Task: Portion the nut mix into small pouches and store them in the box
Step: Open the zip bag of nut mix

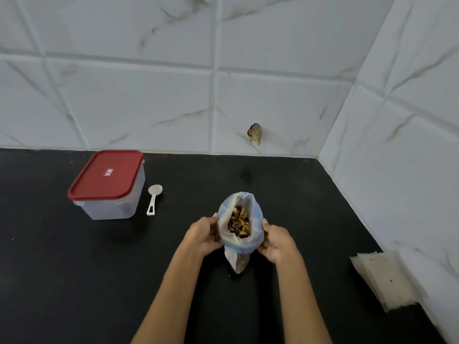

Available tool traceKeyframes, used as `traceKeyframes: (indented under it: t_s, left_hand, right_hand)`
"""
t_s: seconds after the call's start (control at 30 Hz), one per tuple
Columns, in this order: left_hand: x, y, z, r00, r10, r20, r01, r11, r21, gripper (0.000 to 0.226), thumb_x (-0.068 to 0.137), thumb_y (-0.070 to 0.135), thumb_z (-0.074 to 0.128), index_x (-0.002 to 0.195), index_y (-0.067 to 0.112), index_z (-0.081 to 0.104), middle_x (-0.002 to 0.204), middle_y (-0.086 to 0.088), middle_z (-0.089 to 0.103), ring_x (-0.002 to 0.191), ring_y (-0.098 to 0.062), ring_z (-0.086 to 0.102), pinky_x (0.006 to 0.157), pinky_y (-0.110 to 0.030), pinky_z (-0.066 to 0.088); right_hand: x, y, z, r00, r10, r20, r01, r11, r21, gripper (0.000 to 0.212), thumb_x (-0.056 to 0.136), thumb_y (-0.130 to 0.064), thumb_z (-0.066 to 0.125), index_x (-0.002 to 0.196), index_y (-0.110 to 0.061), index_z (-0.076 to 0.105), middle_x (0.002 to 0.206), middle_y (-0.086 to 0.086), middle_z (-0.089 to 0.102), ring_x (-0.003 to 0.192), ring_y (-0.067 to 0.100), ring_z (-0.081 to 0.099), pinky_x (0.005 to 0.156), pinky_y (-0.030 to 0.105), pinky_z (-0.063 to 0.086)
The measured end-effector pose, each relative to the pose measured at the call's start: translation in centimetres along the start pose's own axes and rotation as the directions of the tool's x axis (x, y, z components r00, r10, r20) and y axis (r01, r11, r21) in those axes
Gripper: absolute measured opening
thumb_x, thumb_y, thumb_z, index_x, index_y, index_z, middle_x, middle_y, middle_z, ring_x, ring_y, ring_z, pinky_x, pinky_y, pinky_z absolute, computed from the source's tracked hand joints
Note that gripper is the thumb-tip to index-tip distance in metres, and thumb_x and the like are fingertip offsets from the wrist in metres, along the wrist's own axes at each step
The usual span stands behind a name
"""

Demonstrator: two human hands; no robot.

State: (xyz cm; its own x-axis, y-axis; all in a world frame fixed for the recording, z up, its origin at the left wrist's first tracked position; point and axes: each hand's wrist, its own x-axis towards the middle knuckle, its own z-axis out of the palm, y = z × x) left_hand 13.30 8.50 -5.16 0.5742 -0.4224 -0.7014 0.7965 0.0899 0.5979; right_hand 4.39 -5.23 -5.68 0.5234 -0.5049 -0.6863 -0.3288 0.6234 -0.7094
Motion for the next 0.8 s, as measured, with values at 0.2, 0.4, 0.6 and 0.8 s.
traceKeyframes:
  t_s: [0.2, 0.4, 0.6, 0.8]
  left_hand:
    - [0.7, -0.9, 0.2, 0.993, -0.112, 0.028, 0.114, 0.991, -0.076, 0.033, 0.093, 0.003, 0.033, 0.110, -0.002, 0.061, 0.096, -0.021, 0.064, 0.087, -0.032, 0.062, 0.069, -0.044, 0.051]
    - [2.0, -1.6, 0.4, 0.970, 0.174, -0.167, -0.083, 0.891, 0.446, 0.023, 0.099, 0.020, 0.037, 0.098, 0.006, 0.055, 0.084, -0.011, 0.061, 0.075, -0.020, 0.061, 0.070, -0.037, 0.055]
    - [1.1, -0.2, 1.5, 0.791, 0.612, 0.008, -0.307, 0.386, 0.870, 0.056, 0.076, 0.060, 0.068, 0.104, 0.016, 0.049, 0.099, 0.001, 0.057, 0.094, -0.016, 0.057, 0.072, -0.025, 0.043]
    - [1.0, 0.4, 1.2, 0.805, 0.593, 0.015, -0.319, 0.411, 0.854, 0.011, 0.091, 0.022, 0.062, 0.080, 0.019, 0.063, 0.081, 0.002, 0.064, 0.079, -0.011, 0.063, 0.069, -0.026, 0.054]
  right_hand:
    - [-0.5, -0.4, -0.9, 0.978, 0.157, 0.140, -0.191, 0.940, 0.282, 0.025, 0.093, -0.004, 0.041, 0.106, 0.003, 0.061, 0.095, 0.025, 0.066, 0.089, 0.036, 0.062, 0.068, 0.049, 0.052]
    - [1.1, -0.1, -1.3, 0.988, -0.114, -0.102, 0.073, 0.936, -0.343, 0.021, 0.095, -0.018, 0.050, 0.106, -0.004, 0.062, 0.093, 0.012, 0.066, 0.086, 0.023, 0.063, 0.069, 0.037, 0.053]
    - [-0.1, -2.7, -1.3, 0.894, -0.448, 0.025, 0.330, 0.620, -0.712, 0.042, 0.081, -0.057, 0.063, 0.095, -0.018, 0.058, 0.089, -0.006, 0.059, 0.086, 0.011, 0.056, 0.073, 0.028, 0.043]
    - [0.7, -2.6, -1.0, 0.864, -0.502, 0.034, 0.354, 0.558, -0.750, 0.019, 0.097, -0.024, 0.048, 0.095, -0.015, 0.065, 0.081, 0.001, 0.068, 0.078, 0.015, 0.064, 0.078, 0.035, 0.053]
